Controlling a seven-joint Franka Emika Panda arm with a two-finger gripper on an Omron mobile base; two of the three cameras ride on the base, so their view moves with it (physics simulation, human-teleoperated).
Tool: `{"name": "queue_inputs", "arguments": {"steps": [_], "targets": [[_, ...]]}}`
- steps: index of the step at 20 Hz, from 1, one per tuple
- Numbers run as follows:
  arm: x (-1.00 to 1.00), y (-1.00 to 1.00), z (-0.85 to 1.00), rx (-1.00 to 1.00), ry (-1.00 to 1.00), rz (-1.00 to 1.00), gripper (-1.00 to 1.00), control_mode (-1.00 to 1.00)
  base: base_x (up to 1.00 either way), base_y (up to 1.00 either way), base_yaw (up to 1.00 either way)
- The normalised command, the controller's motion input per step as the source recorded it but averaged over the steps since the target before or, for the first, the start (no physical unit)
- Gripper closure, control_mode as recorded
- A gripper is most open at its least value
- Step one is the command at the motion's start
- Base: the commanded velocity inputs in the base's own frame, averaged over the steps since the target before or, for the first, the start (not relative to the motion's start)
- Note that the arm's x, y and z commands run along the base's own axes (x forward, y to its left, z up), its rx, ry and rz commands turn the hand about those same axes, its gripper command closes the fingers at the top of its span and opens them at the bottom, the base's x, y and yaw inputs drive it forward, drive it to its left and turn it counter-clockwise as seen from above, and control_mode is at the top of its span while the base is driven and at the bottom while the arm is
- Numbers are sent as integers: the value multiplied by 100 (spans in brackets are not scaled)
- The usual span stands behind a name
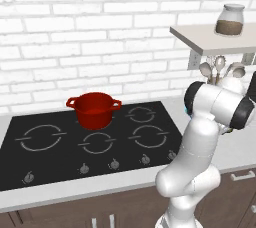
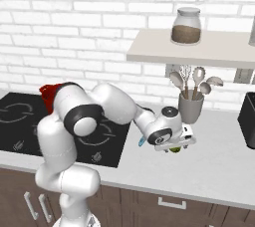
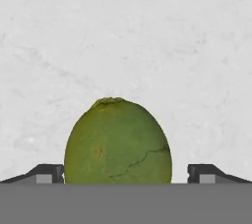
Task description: Put the lime and lime in the pot. Retrieve the spatula and lightly stir the vegetables in the pot.
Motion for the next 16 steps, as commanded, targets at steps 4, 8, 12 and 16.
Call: {"name": "queue_inputs", "arguments": {"steps": [4,8,12,16], "targets": [[13,1,-10,0,0,2,-100,-100,0,0,0],[10,7,-12,0,0,3,100,-100,0,0,0],[5,4,-16,0,0,3,100,-100,0,0,0],[0,4,5,0,0,2,100,-100,0,0,0]]}}
